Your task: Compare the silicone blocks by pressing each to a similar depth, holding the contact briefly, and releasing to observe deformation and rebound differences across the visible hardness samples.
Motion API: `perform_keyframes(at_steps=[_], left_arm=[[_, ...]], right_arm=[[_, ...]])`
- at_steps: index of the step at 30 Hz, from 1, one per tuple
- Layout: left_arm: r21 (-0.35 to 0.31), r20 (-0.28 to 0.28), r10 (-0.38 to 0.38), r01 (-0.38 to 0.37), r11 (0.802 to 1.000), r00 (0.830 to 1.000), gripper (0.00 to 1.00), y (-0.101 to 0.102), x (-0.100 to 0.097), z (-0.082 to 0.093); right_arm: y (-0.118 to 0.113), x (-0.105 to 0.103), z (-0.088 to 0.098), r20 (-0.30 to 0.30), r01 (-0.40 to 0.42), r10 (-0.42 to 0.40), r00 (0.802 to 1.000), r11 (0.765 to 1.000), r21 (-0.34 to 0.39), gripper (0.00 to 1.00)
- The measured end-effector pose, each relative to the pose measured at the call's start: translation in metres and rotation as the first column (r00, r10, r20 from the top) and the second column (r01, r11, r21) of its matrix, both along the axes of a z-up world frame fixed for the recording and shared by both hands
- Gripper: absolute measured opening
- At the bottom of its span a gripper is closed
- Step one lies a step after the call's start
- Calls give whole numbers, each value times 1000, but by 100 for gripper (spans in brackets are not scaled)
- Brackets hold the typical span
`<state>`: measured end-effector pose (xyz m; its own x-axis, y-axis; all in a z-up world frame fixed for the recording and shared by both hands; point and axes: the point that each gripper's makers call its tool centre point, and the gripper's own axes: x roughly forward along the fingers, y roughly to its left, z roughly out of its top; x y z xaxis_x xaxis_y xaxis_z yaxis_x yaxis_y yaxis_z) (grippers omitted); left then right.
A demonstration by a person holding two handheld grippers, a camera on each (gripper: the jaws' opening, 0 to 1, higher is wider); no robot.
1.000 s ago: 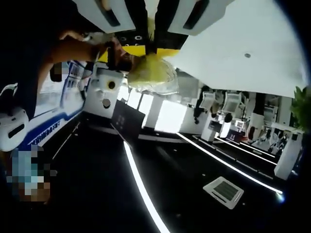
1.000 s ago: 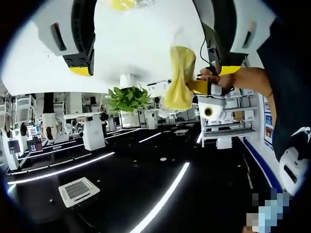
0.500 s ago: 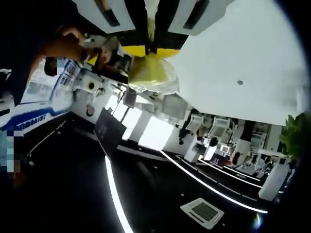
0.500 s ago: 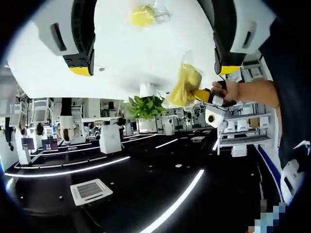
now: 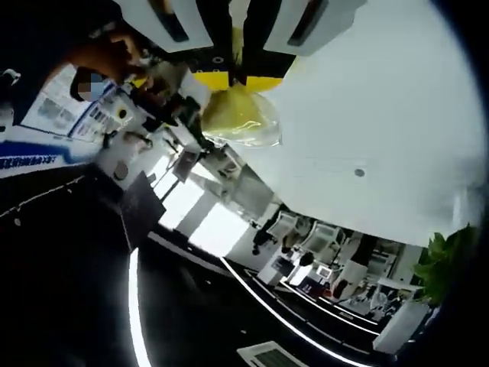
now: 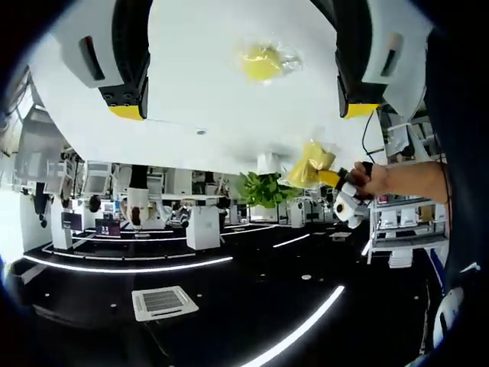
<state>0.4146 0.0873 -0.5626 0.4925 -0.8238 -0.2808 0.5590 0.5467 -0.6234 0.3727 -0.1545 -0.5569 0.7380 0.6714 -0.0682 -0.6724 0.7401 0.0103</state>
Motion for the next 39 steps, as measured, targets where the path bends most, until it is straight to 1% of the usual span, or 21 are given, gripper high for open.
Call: perform_keyframes(at_steps=[1,4,5,7,9,10,11,12,15,16,17,18,20,22,24,25,28,30,32,35,39], left_arm=[[2,-5,-2,2,1000,1000,1,0,1,-2],[8,-43,11,-10,1000,999,0,5,8,-21],[15,-79,22,-21,1000,997,0,9,10,-31],[23,-106,39,-37,999,994,0,15,16,-47],[33,-157,54,-49,998,986,0,21,16,-64],[32,-168,59,-54,998,984,0,23,16,-73],[30,-178,61,-57,998,982,0,24,16,-79],[27,-209,72,-68,997,975,0,26,14,-87],[51,-206,83,-74,996,975,0,29,16,-107],[47,-214,90,-81,996,973,0,30,17,-112],[31,-240,94,-90,996,966,0,34,20,-123],[30,-250,95,-91,995,964,0,35,20,-126],[49,-251,92,-82,995,964,0,38,20,-139],[82,-299,96,-75,994,949,1,42,14,-154],[74,-316,104,-84,994,943,1,44,12,-162],[73,-331,115,-96,993,937,1,49,12,-171],[55,-363,124,-111,992,923,1,54,10,-181],[60,-369,135,-121,991,920,1,55,10,-184],[58,-379,143,-131,990,914,1,58,8,-188],[52,-383,146,-137,989,912,1,58,7,-188],[58,-389,146,-135,989,910,1,61,7,-191]], right_arm=[[-3,-3,-1,10,3,-3,1000,1000,6,97],[-11,-5,-10,-33,39,-39,999,999,-3,97],[-15,-6,-13,-28,50,-50,998,999,-16,97],[-20,-8,-17,-34,68,-68,997,998,-16,97],[-26,-8,-20,-31,88,-89,996,996,-14,97],[-30,-9,-24,-39,101,-101,994,995,-20,97],[-34,-9,-28,-35,116,-117,992,993,-36,97],[-39,-10,-33,-26,133,-135,991,989,-61,97],[-45,-13,-51,-72,149,-153,986,986,-70,97],[-46,-13,-53,-75,152,-157,985,986,-72,97],[-48,-14,-59,-83,155,-161,983,985,-75,97],[-50,-16,-64,-97,158,-165,981,985,-72,97],[-53,-18,-71,-104,168,-174,979,983,-70,97],[-56,-19,-76,-126,182,-187,974,982,-51,97],[-59,-20,-81,-131,192,-197,972,980,-52,97],[-60,-21,-82,-136,194,-200,970,980,-51,97],[-61,-23,-85,-146,194,-197,969,980,-31,97],[-62,-24,-90,-157,192,-192,969,981,-15,97],[-68,-23,-103,-160,189,-190,969,982,-19,97],[-69,-23,-114,-170,182,-184,968,983,-25,97],[-71,-21,-120,-181,182,-185,966,983,-31,97]])
